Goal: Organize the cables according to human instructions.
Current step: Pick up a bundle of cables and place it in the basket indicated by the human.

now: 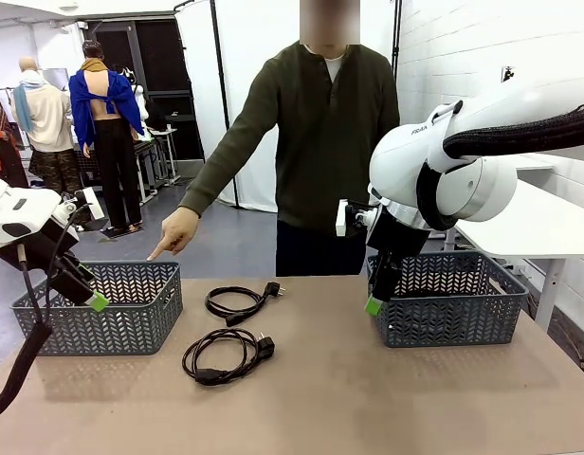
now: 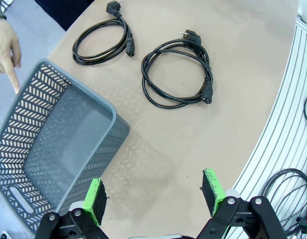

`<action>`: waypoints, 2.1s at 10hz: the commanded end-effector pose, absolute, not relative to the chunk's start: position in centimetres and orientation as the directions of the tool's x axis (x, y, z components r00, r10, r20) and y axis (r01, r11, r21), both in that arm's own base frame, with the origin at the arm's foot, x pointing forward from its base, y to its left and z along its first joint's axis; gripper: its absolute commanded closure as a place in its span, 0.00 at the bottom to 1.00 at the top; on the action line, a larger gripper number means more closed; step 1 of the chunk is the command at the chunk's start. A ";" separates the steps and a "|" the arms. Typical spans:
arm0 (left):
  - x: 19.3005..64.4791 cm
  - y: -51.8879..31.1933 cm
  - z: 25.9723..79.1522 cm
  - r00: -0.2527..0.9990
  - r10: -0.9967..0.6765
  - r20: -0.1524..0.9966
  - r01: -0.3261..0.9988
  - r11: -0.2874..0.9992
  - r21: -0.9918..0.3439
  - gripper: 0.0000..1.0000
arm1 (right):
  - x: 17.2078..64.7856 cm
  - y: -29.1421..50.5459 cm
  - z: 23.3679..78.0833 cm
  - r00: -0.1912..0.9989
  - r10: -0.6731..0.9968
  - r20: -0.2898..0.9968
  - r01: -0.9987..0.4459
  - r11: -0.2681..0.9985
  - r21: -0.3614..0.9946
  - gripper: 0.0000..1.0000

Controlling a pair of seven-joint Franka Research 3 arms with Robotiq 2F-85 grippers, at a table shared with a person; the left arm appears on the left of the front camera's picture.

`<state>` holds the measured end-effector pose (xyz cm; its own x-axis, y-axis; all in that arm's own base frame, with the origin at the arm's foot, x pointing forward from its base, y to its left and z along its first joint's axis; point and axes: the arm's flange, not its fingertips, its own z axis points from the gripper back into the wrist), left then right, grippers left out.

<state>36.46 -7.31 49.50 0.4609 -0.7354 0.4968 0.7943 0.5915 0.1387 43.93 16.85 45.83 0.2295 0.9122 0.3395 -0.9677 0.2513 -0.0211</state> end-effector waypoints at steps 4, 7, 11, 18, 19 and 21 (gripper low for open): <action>36.3 -7.3 49.4 0.469 -0.725 0.505 0.792 0.598 0.124 0.00 | 44.0 16.9 45.9 0.228 0.914 0.334 -0.967 0.251 -0.027 0.00; 36.3 -7.3 49.4 0.469 -0.725 0.505 0.792 0.598 0.124 0.00 | 44.0 16.9 45.9 0.228 0.914 0.334 -0.967 0.251 -0.027 0.00; 38.0 -11.2 49.0 0.408 -0.826 0.389 0.852 0.497 0.163 0.00 | 44.0 16.9 45.9 0.228 0.914 0.334 -0.967 0.251 -0.027 0.00; 42.6 -22.3 45.8 0.264 -0.932 0.250 0.961 0.275 0.011 0.00 | 44.0 16.9 45.9 0.228 0.914 0.334 -0.967 0.251 -0.027 0.00; 43.1 -22.9 45.4 0.262 -0.932 0.252 0.963 0.270 -0.004 0.00 | 44.0 16.9 45.9 0.228 0.914 0.334 -0.967 0.251 -0.027 0.00; 43.7 -22.8 45.1 0.279 -0.922 0.269 0.959 0.281 -0.030 0.00 | 44.0 16.9 45.9 0.228 0.914 0.334 -0.967 0.251 -0.027 0.00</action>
